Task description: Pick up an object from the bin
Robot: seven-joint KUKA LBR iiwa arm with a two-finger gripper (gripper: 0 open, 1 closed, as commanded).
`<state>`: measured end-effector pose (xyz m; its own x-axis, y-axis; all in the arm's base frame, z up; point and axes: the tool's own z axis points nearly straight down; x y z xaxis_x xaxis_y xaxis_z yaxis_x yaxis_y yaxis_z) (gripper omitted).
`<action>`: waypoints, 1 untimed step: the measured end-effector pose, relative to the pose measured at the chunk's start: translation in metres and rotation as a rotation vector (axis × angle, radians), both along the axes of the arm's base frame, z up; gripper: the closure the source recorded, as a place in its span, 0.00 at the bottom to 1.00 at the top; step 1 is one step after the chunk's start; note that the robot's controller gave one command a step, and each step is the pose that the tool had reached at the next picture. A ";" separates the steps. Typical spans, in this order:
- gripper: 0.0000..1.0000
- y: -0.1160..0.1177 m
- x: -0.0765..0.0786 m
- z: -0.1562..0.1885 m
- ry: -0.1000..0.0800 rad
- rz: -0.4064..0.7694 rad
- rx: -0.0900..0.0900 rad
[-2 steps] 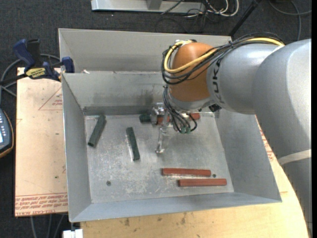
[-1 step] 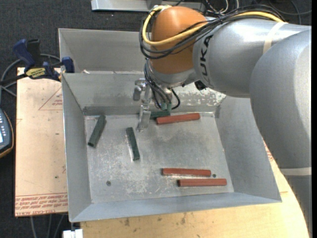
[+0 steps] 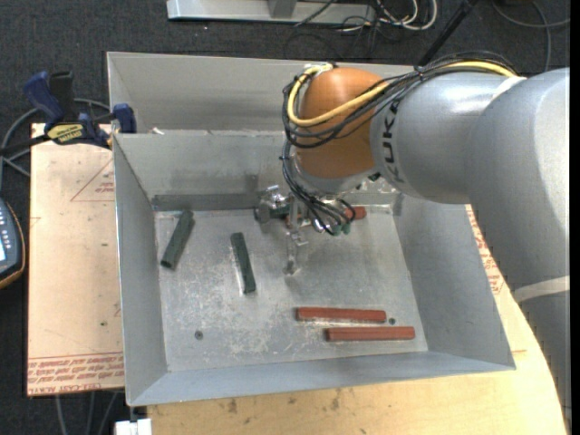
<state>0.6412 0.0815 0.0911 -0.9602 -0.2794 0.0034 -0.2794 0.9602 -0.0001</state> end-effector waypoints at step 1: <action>0.00 -0.009 -0.067 0.000 -0.001 -0.194 0.002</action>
Offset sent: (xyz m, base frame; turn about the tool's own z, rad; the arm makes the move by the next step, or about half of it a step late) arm -0.0665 -0.0092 0.0005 0.1936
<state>0.5739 0.0726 0.0908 -0.9960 -0.0895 0.0020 -0.0895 0.9960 0.0013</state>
